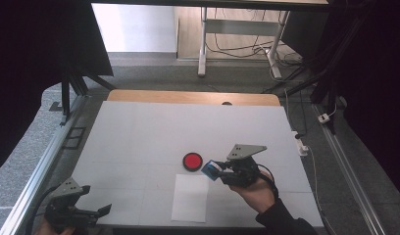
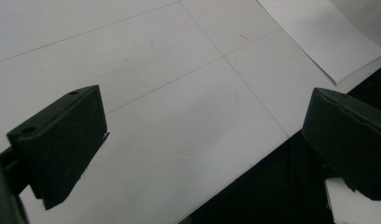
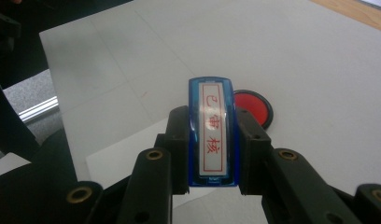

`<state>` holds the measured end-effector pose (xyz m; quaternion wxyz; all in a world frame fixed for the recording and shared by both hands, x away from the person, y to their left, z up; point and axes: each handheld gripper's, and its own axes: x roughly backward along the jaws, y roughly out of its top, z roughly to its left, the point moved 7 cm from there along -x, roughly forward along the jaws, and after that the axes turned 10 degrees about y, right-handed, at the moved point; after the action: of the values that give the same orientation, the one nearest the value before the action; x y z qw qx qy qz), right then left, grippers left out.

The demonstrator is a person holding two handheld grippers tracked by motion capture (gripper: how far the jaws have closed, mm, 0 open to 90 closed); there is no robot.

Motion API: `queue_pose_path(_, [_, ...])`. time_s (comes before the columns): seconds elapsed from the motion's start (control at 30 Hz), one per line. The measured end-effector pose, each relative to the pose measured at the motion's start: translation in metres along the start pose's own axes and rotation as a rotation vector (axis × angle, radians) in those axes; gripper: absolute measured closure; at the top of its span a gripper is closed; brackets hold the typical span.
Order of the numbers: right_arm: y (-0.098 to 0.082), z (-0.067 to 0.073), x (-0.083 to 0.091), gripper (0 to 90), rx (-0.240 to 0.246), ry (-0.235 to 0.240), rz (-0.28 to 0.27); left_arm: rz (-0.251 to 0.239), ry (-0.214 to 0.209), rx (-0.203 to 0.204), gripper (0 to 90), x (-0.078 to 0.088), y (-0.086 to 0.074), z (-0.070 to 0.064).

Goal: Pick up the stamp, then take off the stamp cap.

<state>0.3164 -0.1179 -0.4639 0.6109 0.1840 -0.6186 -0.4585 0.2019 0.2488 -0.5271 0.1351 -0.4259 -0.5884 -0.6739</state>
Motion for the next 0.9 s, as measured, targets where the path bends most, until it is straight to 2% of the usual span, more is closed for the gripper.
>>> queue_pose_path(0.2, [0.0, 0.007, -0.006, 70.7, 0.012, 0.02, 0.008, -0.009, 0.001, 0.0, 0.5, 0.001, 0.0, 0.0])
queue_pose_path(0.5, [0.002, 0.009, -0.004, 70.6, 0.018, 0.034, -0.006, -0.015, 0.0, 0.005, 0.0, 0.002, 0.001, 0.0])
queue_pose_path(0.7, [0.003, 0.012, -0.003, 70.6, 0.043, 0.04, -0.002, -0.013, -0.036, -0.035, 0.0, 0.0, 0.004, -0.005])
queue_pose_path(0.9, [0.003, 0.013, -0.003, 70.7, 0.04, 0.046, -0.003, -0.044, -0.081, -0.082, 0.0, -0.003, 0.012, -0.01])
